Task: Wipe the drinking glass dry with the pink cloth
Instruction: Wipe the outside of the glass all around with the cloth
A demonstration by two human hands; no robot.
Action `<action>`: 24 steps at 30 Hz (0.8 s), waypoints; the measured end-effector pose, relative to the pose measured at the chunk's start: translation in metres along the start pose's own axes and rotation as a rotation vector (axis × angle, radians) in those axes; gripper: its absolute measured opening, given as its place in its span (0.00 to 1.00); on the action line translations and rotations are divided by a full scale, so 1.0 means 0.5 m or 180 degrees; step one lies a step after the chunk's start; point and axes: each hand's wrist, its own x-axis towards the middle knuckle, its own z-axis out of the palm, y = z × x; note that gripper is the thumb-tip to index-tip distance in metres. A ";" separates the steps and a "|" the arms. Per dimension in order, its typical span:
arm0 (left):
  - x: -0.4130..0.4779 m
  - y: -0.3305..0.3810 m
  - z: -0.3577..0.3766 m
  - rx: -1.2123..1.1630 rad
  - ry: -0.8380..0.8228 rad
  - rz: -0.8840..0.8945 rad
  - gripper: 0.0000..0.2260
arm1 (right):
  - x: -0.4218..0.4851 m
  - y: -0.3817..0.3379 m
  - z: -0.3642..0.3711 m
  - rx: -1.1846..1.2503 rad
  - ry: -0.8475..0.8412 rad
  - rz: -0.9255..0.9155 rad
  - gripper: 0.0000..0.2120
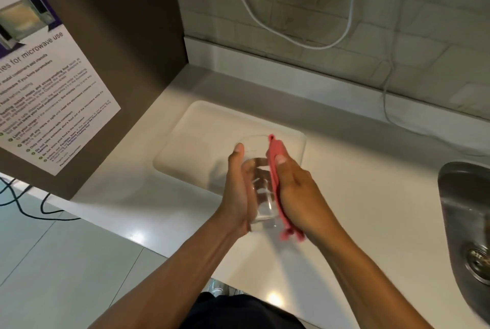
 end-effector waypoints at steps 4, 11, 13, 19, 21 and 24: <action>0.001 0.004 0.008 -0.0197 -0.0199 0.0027 0.39 | -0.010 -0.015 -0.006 0.0196 0.0149 -0.0029 0.29; 0.003 0.010 -0.002 -0.0204 0.0023 0.0045 0.44 | -0.053 0.002 0.002 0.0309 -0.0125 0.0088 0.29; -0.004 -0.006 0.004 -0.0248 0.0044 0.0056 0.41 | -0.036 -0.012 -0.011 0.0592 -0.0131 0.0348 0.26; 0.021 0.008 -0.005 -0.0599 0.0312 0.0098 0.37 | -0.057 0.006 -0.008 0.1388 -0.0331 0.0783 0.24; 0.025 0.010 -0.010 -0.0722 0.0281 0.0098 0.34 | -0.057 0.016 -0.006 0.1554 -0.0387 0.0869 0.24; 0.004 0.003 0.006 -0.0715 -0.0006 -0.0079 0.38 | -0.034 0.020 -0.013 0.1734 -0.0411 0.0913 0.25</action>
